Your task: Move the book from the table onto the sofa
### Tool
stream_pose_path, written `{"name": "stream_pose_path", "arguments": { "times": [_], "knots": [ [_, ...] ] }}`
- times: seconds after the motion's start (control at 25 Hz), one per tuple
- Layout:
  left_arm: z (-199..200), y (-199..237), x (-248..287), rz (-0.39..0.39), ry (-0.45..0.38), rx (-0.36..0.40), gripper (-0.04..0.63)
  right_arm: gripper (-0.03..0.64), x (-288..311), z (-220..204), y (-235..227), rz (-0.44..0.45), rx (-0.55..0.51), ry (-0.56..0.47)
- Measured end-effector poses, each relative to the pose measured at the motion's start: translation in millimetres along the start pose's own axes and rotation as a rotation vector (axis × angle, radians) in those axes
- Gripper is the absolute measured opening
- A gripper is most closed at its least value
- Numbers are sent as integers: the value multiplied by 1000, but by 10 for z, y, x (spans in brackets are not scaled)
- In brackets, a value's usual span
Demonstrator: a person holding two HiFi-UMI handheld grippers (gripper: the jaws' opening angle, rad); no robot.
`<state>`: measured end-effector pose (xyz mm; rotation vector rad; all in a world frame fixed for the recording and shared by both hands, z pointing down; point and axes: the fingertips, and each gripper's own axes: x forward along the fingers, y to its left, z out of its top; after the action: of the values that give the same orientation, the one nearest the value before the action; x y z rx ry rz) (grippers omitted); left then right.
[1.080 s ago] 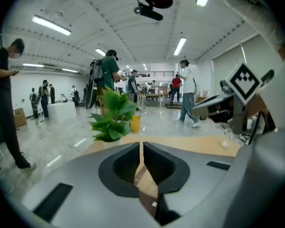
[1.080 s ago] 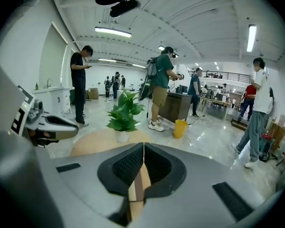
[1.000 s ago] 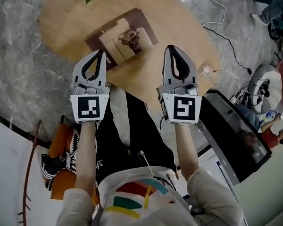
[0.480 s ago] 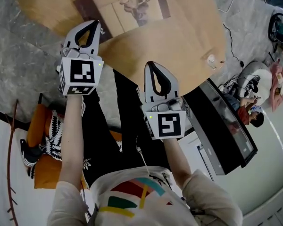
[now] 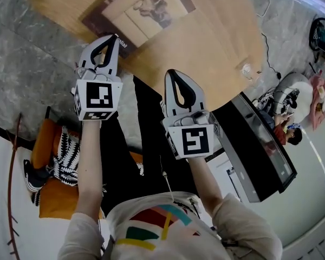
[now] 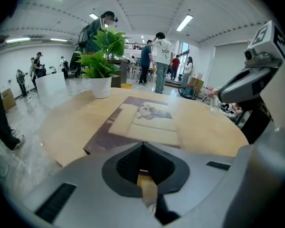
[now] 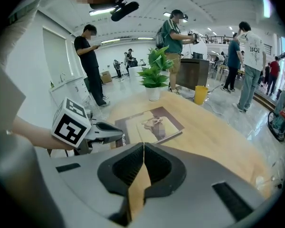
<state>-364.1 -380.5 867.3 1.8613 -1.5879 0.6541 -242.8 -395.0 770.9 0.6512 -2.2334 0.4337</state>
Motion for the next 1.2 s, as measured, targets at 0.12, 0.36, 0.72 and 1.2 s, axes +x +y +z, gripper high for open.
{"name": "stream_pose_path", "arguments": {
  "times": [0.12,0.36,0.72,1.2],
  "knots": [
    [-144,-10,-159,4,19,-15,6,17,-2,73,50,12,-21,-6],
    [-373,65,-377,23,42,-64,6,17,28,189,161,33,-49,-4],
    [-461,556,-649,154,-129,-354,180,17,185,316,409,97,-65,-15],
    [-895,338,-338,-100,-241,-1100,321,17,265,230,419,102,-13,0]
  ]
}}
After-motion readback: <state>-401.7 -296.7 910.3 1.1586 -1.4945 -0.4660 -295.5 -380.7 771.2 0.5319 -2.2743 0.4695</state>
